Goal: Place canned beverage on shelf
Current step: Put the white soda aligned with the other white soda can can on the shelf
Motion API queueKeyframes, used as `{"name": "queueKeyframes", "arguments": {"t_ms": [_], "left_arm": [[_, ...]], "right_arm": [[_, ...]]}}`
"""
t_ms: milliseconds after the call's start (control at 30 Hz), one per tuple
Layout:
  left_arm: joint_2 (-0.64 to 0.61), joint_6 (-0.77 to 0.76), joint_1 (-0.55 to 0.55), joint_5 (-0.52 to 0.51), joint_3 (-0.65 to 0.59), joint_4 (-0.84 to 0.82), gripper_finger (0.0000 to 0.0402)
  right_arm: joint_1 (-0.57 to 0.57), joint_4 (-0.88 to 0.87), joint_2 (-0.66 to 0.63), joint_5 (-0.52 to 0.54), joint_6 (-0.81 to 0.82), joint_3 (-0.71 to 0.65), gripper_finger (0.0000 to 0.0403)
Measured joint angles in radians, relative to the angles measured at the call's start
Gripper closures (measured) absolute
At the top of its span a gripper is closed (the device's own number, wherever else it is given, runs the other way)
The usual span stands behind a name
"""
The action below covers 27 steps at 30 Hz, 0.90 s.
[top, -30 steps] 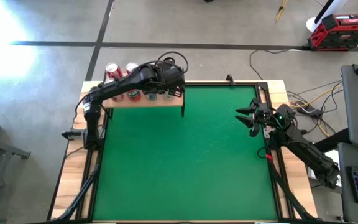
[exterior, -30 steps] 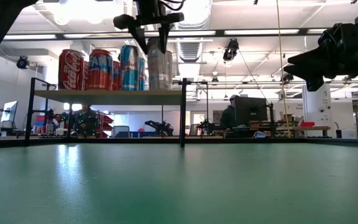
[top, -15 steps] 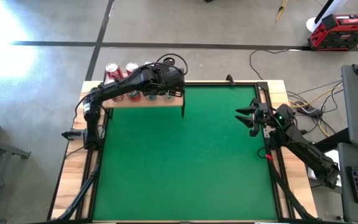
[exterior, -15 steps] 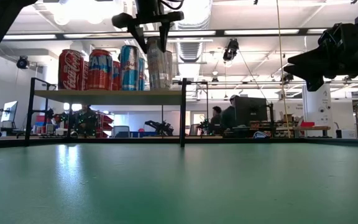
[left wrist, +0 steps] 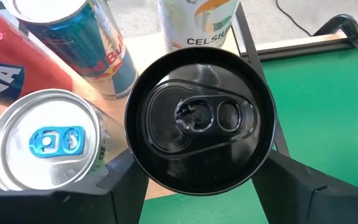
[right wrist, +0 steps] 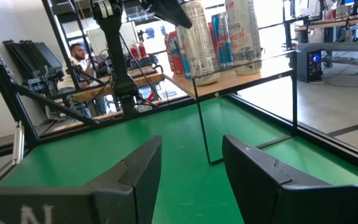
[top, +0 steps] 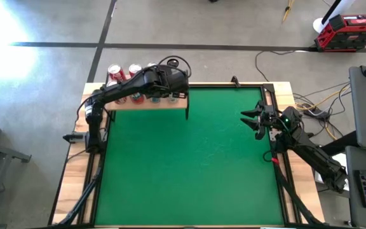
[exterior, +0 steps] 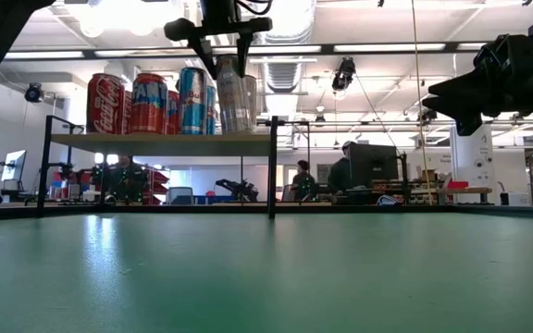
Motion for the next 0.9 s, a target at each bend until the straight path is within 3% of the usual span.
{"name": "queueKeyframes", "arguments": {"t_ms": [500,900], "left_arm": [[0.002,0.010,0.000,-0.005,-0.001,0.003,0.0083],[0.000,0.030,0.000,0.006,-0.001,0.059,0.0066]], "right_arm": [[0.000,0.000,0.000,0.000,0.000,0.000,0.0241],[0.000,0.000,0.000,0.000,0.000,0.000,0.0241]]}}
